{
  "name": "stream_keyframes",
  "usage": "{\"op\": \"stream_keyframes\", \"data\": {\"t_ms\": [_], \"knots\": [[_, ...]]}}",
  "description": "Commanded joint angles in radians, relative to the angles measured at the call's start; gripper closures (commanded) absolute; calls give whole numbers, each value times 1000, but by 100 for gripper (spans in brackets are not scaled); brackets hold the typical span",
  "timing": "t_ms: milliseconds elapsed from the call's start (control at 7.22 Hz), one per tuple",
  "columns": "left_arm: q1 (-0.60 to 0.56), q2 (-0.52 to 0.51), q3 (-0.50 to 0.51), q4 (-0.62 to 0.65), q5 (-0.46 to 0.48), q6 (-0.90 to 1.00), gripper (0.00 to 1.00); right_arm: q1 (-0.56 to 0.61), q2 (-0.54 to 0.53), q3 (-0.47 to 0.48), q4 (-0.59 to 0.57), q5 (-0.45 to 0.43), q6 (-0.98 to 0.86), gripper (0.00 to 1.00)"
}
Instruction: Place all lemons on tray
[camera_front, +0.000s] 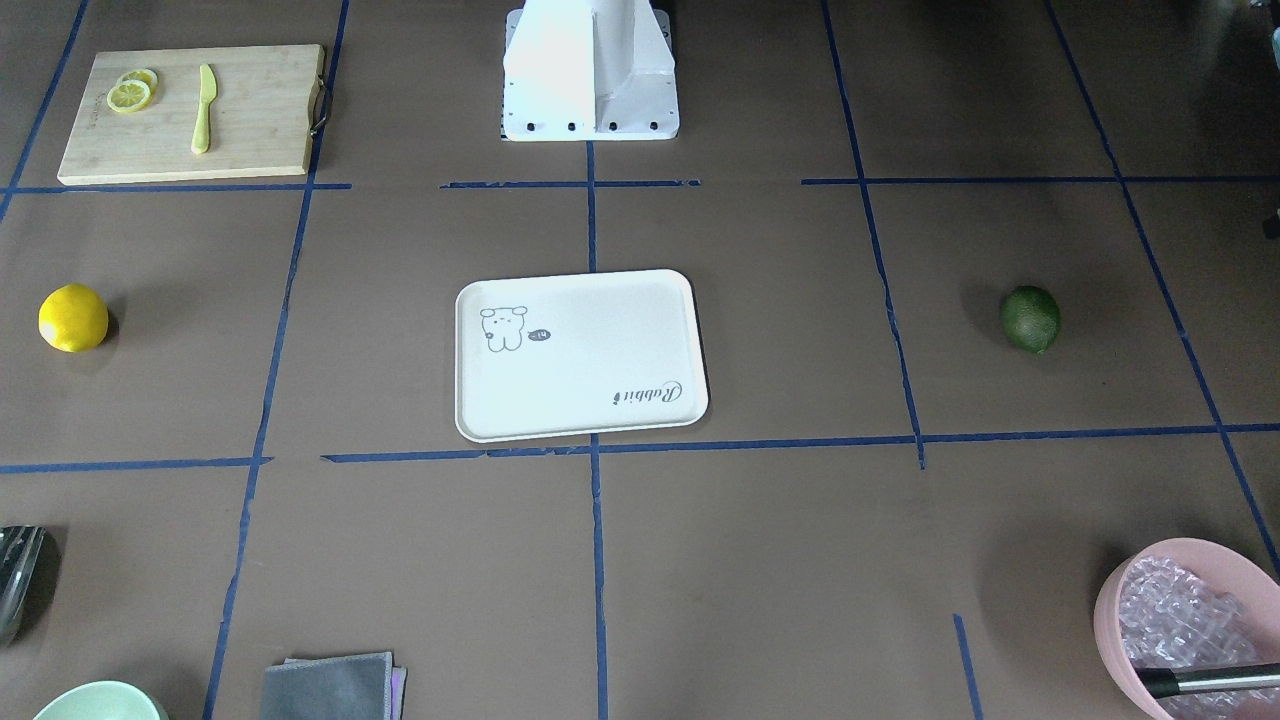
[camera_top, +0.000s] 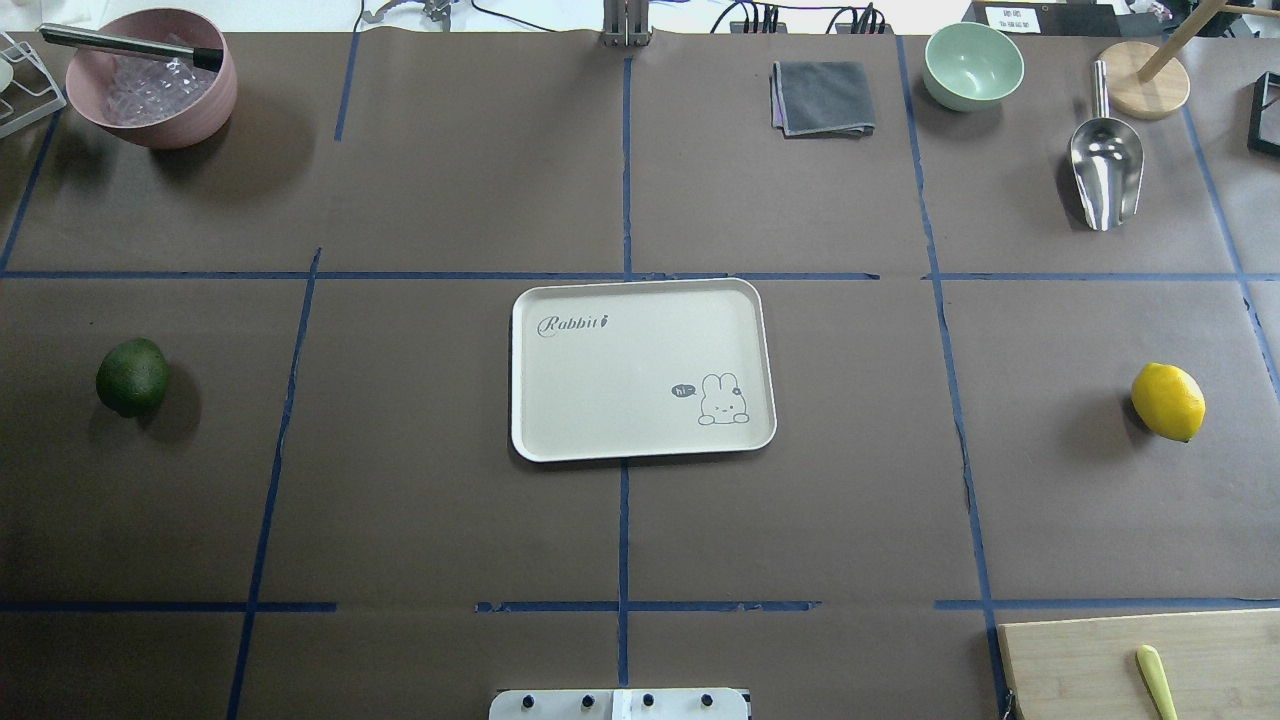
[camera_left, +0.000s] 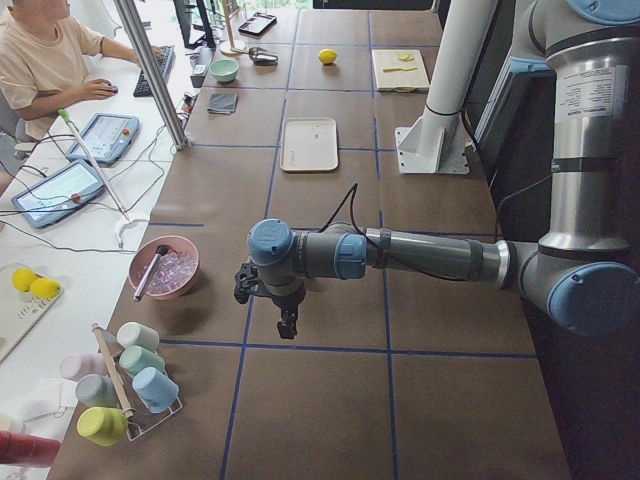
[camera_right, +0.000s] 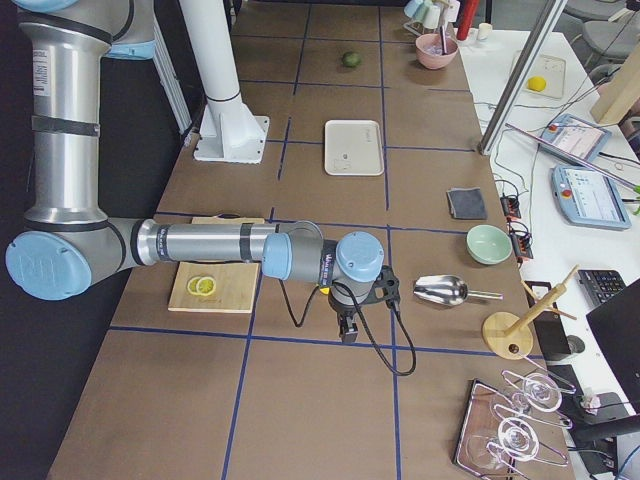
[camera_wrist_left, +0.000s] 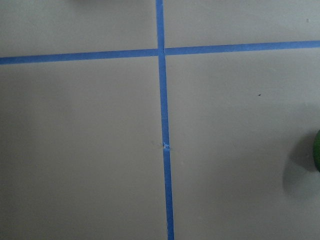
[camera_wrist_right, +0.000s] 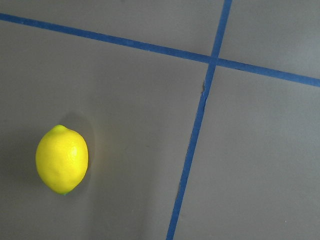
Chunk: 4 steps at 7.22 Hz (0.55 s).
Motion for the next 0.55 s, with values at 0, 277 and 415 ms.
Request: {"op": "stream_keyframes", "data": {"t_ms": [0,277,415], "knots": [[135,-3,-6,-111,-66,-120,0,-2,-5,10,30,13,-3,0],[342,-29,27,-365,-34,-405,0,-3,-9,-5,43,18,10,0],[396,-67,27,-381,66,-552,0,-3,-9,-7,43,18,10,0]]}}
